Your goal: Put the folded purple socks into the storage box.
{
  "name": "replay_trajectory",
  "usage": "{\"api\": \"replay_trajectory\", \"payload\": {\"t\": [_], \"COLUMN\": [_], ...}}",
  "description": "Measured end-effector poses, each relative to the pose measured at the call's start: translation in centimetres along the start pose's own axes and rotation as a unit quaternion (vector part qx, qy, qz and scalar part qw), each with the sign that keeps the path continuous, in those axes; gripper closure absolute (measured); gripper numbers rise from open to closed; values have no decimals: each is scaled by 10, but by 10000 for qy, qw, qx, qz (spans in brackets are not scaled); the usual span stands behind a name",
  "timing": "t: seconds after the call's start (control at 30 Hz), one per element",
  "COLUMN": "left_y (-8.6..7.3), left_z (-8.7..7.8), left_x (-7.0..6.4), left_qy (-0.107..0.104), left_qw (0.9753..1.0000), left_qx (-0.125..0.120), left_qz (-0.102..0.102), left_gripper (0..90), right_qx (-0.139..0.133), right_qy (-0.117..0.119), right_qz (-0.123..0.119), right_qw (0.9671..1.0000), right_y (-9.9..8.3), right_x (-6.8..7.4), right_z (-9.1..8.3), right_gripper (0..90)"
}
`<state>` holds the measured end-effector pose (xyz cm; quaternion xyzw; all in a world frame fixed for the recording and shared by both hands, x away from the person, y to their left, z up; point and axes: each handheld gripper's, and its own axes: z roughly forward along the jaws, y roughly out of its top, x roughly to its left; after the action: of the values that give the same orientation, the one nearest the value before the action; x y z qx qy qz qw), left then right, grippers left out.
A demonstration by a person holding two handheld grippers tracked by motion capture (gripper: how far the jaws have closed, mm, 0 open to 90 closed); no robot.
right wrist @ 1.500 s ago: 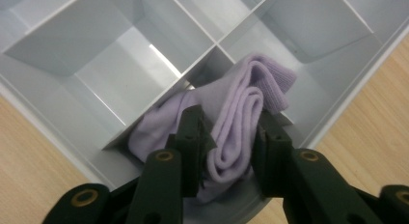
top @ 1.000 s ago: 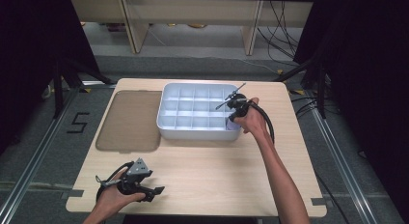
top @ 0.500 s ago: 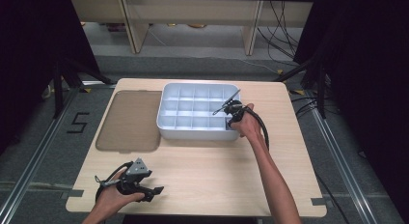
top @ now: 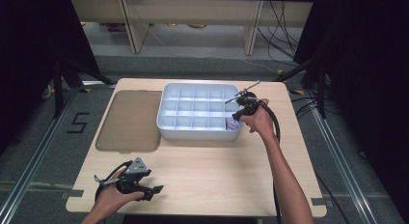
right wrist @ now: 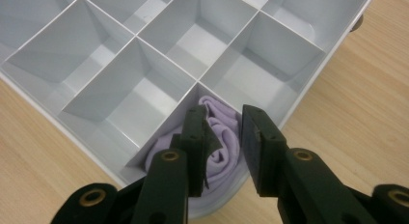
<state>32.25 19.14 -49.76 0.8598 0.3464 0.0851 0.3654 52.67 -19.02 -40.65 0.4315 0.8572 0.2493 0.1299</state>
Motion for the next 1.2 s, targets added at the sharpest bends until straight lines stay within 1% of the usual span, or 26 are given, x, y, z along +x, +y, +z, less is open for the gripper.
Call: {"api": "replay_trajectory", "payload": {"t": [0.07, 0.1, 0.13, 0.17, 0.2, 0.23, 0.3, 0.33, 0.37, 0.4, 0.43, 0.47, 0.5, 0.57, 0.6, 0.67, 0.77, 0.8, 0.83, 0.87, 0.9, 0.97, 1.07, 1.1, 1.13, 1.2], "left_y": [0, 0, 0, 0, 0, -1, -1, -1, -1, -1, -1, -2, -2, -2, -2, -2, -2, -2, -2, -2, -2, -2, -2, -2, -2, -2], "left_z": [0, 1, 1, 0, 1, 1, 0, 1, 1, 0, 0, 1, 1, 1, 1, 1, 1, 1, 1, 1, 1, 1, 1, 1, 1, 1], "left_x": [1, 1, 1, 1, 2, 2, 3, 3, 3, 5, 4, 4, 5, 5, 6, 6, 7, 7, 7, 7, 6, 7, 7, 7, 7, 7], "left_qy": [49, -14, 39, 16, 71, 70, 36, 27, 34, 81, 56, 64, 101, 56, 64, 77, 103, 115, 127, 88, 95, 141, 95, 102, 132, 148], "left_qw": [10000, 10000, 10000, 10000, 10000, 10000, 10000, 10000, 10000, 9999, 10000, 9999, 9999, 10000, 10000, 9999, 9999, 9999, 9999, 9999, 9999, 9999, 9999, 9999, 9999, 9999], "left_qx": [-5, -17, -10, 3, 8, 15, 39, 8, 14, 47, 13, -18, 35, 51, 39, 80, 48, 54, 58, 85, 51, 89, 72, 62, 72, 88], "left_qz": [5, -53, -60, -22, -21, -22, 9, -80, -62, 50, -47, -76, -48, -58, -16, -5, 12, 4, -9, -1, -36, 0, -1, -10, -3, 5], "left_gripper": [236, 236, 236, 236, 236, 236, 236, 236, 236, 236, 236, 236, 236, 236, 236, 236, 236, 236, 235, 235, 235, 234, 234, 234, 233, 232], "right_qx": [-26, -68, -103, -118, -75, -126, -202, -229, -245, -260, -272, -304, -314, -348, -437, -550, -542, -633, -620, -687, -643, -668, -699, -769, -700, -942], "right_qy": [63, 95, 98, 100, 113, 115, 167, 220, 217, 179, 187, 146, 123, 183, 179, 221, 276, 280, 298, 317, 308, 380, 431, 418, 443, 446], "right_qz": [30, 60, 66, 19, 109, 44, 61, 48, 83, 39, 12, 35, 64, 134, 74, 174, 209, 223, 294, 238, 248, 293, 259, 278, 274, 124], "right_qw": [10000, 9999, 9999, 9999, 9998, 9998, 9996, 9995, 9994, 9995, 9995, 9994, 9994, 9991, 9989, 9981, 9979, 9974, 9972, 9968, 9971, 9966, 9963, 9958, 9962, 9945], "right_y": [-1, -2, -2, -3, -3, -3, -4, -5, -6, -6, -7, -8, -9, -11, -12, -14, -18, -20, -20, -22, -23, -25, -29, -30, -31, -32], "right_x": [1, 2, 3, 3, 5, 5, 6, 7, 9, 10, 10, 12, 13, 15, 14, 17, 20, 22, 23, 24, 25, 28, 31, 33, 34, 34], "right_z": [-3, -3, -5, -6, -8, -9, -10, -11, -13, -13, -13, -14, -15, -17, -16, -18, -21, -21, -22, -21, -23, -23, -26, -26, -28, -27], "right_gripper": [713, 710, 709, 702, 695, 686, 669, 658, 640, 633, 615, 592, 574, 549, 536, 521, 490, 480, 468, 460, 449, 429, 409, 401, 394, 377]}}
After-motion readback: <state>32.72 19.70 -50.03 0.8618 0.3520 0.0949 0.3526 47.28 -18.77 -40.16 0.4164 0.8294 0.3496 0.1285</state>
